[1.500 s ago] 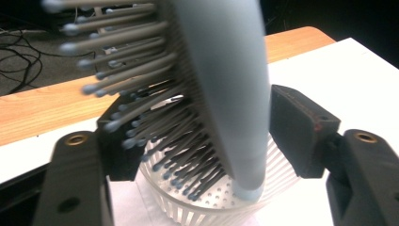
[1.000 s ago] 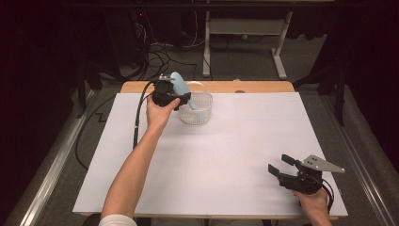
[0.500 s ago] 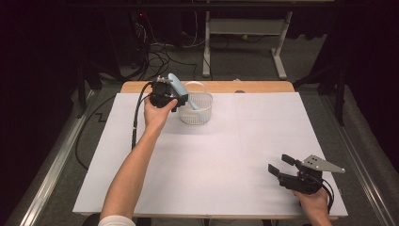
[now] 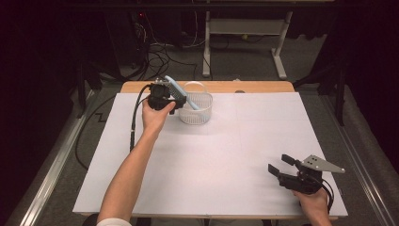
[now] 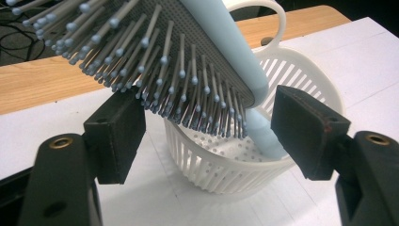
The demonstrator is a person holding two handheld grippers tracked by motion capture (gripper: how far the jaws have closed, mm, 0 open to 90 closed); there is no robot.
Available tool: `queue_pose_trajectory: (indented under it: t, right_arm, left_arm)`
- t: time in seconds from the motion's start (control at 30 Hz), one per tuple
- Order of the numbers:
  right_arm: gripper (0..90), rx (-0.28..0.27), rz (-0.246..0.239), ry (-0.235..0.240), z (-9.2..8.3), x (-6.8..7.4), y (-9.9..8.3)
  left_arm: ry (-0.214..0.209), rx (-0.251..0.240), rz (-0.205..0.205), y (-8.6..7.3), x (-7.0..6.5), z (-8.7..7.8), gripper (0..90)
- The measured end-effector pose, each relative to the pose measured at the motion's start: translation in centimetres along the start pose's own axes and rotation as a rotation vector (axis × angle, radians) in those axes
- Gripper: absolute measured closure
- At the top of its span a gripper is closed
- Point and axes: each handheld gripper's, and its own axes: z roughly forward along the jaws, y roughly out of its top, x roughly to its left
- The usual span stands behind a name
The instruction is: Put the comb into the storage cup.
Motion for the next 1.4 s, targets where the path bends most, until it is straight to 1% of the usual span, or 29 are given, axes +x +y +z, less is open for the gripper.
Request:
queue_pose_trajectory:
  t: [0.2,0.27,0.4,0.47,0.7,0.97,1.23,1.4]
  right_arm:
    - [27.5,-0.002,0.000,0.000,0.0,0.0,0.0]
    - [27.5,-0.003,-0.001,0.000,0.0,0.0,0.0]
    - [27.5,-0.003,-0.001,0.000,0.0,0.0,0.0]
    - [27.5,-0.003,-0.002,-0.001,0.0,0.0,0.0]
    - [27.5,-0.002,-0.002,-0.003,0.0,0.0,0.0]
    - [27.5,-0.007,0.001,-0.007,-0.1,0.0,0.0]
    - [27.5,-0.010,0.000,-0.007,-0.1,0.0,0.0]
    - [27.4,-0.011,-0.001,-0.008,-0.1,0.0,0.1]
  left_arm:
    - [-0.004,0.003,0.005,0.0,-0.1,-0.2,28.5]
    - [-0.006,-0.003,0.000,-0.1,-0.1,-0.2,28.5]
    - [-0.001,-0.002,0.003,-0.5,0.0,-0.4,28.4]
    - [-0.001,-0.008,-0.001,-0.6,0.1,-0.6,28.4]
    - [-0.001,-0.019,0.007,-0.8,0.3,-1.4,28.4]
    - [-0.004,-0.037,0.016,-0.7,0.2,-2.3,28.2]
    - [-0.004,-0.053,0.022,-0.8,0.2,-2.9,27.7]
    - [-0.001,-0.054,0.024,-1.0,0.3,-3.2,27.7]
